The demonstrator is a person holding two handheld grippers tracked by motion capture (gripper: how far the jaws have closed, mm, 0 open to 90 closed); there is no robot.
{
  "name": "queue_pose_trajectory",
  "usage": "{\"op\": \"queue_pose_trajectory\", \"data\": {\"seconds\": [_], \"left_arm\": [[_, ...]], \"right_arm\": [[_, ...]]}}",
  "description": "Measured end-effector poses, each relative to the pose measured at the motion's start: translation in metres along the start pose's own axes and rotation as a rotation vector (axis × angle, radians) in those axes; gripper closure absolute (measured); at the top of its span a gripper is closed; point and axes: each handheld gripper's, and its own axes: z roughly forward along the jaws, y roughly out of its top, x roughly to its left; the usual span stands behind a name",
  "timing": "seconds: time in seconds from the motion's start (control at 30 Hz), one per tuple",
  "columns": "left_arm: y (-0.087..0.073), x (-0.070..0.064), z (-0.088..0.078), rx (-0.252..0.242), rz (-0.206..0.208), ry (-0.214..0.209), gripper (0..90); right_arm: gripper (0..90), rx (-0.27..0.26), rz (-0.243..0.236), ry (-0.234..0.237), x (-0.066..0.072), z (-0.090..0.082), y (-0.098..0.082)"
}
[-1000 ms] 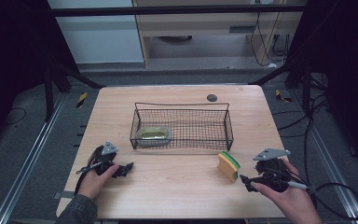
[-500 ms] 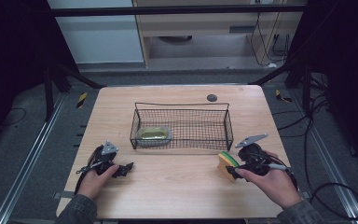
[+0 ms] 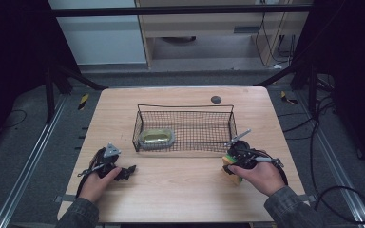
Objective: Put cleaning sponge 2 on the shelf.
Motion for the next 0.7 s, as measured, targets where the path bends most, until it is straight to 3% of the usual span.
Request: {"op": "queue_pose_trajectory", "data": {"seconds": [0.3, 0.6, 0.7], "left_arm": [[0.0, 0.0, 0.0, -0.001, -0.004, 0.0, 0.0], [0.0, 0.0, 0.0, -0.001, -0.004, 0.0, 0.0], [0.0, 0.0, 0.0, 0.0, -0.004, 0.0, 0.0]], "right_arm": [[64.6, -0.002, -0.013, 0.002, 0.001, -0.004, -0.004], [64.8, -0.11, 0.011, -0.031, -0.007, -0.024, -0.015], [64.8, -0.153, 0.021, -0.047, -0.014, -0.041, -0.018]]}}
